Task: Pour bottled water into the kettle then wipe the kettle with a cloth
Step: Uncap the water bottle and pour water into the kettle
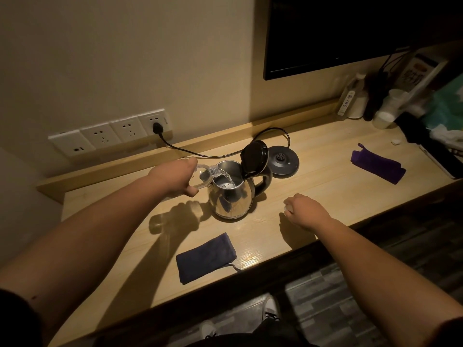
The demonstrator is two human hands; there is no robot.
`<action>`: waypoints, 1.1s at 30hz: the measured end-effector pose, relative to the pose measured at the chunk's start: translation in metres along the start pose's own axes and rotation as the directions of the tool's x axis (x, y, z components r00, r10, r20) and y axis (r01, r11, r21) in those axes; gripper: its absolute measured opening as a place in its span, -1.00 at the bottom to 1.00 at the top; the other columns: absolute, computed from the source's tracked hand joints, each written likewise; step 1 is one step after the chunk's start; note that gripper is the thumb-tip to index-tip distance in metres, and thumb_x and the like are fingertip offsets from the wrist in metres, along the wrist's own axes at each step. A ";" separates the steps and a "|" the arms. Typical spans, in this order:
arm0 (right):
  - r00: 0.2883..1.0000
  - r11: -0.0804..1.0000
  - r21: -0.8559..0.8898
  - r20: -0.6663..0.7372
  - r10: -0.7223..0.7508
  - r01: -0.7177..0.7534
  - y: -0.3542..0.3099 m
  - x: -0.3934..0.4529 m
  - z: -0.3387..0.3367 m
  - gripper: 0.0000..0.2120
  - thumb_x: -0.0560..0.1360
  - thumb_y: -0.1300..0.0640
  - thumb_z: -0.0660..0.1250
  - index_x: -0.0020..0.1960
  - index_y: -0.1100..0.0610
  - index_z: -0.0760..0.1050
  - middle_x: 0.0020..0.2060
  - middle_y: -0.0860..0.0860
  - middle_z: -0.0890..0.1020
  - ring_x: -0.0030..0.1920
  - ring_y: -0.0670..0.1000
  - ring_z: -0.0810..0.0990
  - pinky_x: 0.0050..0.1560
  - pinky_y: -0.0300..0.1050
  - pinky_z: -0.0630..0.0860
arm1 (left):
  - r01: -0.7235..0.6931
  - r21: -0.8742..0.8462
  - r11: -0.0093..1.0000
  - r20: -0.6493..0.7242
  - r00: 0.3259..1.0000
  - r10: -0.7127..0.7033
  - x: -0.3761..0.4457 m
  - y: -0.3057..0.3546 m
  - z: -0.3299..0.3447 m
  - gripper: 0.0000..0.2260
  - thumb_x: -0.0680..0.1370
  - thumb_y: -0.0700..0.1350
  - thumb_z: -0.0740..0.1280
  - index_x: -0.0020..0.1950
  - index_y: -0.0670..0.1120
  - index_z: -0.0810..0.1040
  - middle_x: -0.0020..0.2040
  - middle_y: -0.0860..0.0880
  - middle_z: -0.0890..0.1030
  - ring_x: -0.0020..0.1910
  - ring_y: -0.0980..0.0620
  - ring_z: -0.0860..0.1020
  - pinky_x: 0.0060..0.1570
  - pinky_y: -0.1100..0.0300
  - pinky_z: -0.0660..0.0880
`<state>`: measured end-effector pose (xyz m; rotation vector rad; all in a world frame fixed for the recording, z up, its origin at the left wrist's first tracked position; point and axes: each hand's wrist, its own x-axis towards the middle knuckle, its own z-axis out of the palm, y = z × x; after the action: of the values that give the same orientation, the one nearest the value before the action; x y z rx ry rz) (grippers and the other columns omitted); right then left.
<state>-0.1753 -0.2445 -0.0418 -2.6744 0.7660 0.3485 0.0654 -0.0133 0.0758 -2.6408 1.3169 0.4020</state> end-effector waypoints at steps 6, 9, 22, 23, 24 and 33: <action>1.000 1.000 -0.001 -0.001 0.009 -0.009 -0.002 0.003 0.000 -0.62 0.60 0.03 0.19 0.39 0.10 0.42 0.30 0.11 0.50 0.18 0.11 0.55 0.12 -0.10 0.47 | -0.013 -0.018 1.000 0.012 1.000 0.013 0.005 -0.005 0.000 -0.45 0.46 0.09 0.48 0.27 -0.12 0.32 -0.10 -0.02 0.42 -0.14 -0.04 0.48 -0.21 0.07 0.51; 1.000 1.000 -0.003 0.001 0.009 -0.009 -0.002 0.005 0.000 -0.61 0.60 0.03 0.18 0.40 0.10 0.42 0.30 0.11 0.50 0.18 0.11 0.55 0.13 -0.09 0.47 | -0.017 -0.014 1.000 0.014 1.000 0.017 0.006 -0.006 0.001 -0.45 0.45 0.09 0.48 0.27 -0.12 0.31 -0.11 -0.02 0.41 -0.15 -0.04 0.47 -0.24 0.09 0.48; 1.000 1.000 -0.011 0.017 0.004 -0.003 -0.002 0.008 0.001 -0.62 0.60 0.03 0.19 0.37 0.11 0.43 0.27 0.12 0.51 0.15 0.11 0.55 0.08 -0.11 0.46 | -0.030 0.102 0.994 -0.007 1.000 0.030 0.009 -0.004 -0.002 -0.44 0.47 0.10 0.47 0.29 -0.11 0.31 -0.11 -0.01 0.41 -0.13 -0.04 0.48 -0.25 0.08 0.50; 1.000 1.000 -0.010 0.020 0.005 -0.005 -0.002 0.008 0.001 -0.61 0.60 0.03 0.18 0.38 0.11 0.42 0.28 0.12 0.51 0.16 0.11 0.55 0.10 -0.10 0.46 | -0.030 0.110 0.993 -0.009 0.999 0.031 0.009 -0.004 -0.003 -0.45 0.47 0.10 0.47 0.29 -0.12 0.31 -0.11 -0.01 0.41 -0.14 -0.04 0.48 -0.27 0.09 0.47; 1.000 1.000 -0.010 0.024 0.008 -0.008 -0.002 0.008 0.001 -0.61 0.60 0.03 0.18 0.39 0.11 0.41 0.29 0.12 0.50 0.18 0.12 0.54 0.11 -0.09 0.46 | -0.030 0.118 0.993 -0.010 0.999 0.032 0.009 -0.004 -0.003 -0.45 0.47 0.09 0.47 0.28 -0.12 0.31 -0.12 -0.02 0.42 -0.14 -0.04 0.48 -0.29 0.10 0.44; 0.999 1.000 -0.002 0.028 0.016 -0.016 -0.001 0.007 0.001 -0.60 0.60 0.03 0.18 0.41 0.11 0.39 0.30 0.12 0.49 0.19 0.13 0.54 0.11 -0.08 0.46 | -0.021 0.157 0.987 -0.017 1.000 0.024 0.008 -0.005 -0.006 -0.46 0.48 0.10 0.46 0.28 -0.12 0.30 -0.13 -0.03 0.45 -0.15 -0.05 0.48 -0.32 0.11 0.39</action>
<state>-0.1688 -0.2464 -0.0443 -2.6608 0.7793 0.3897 0.0750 -0.0179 0.0790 -2.5090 1.3273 0.2648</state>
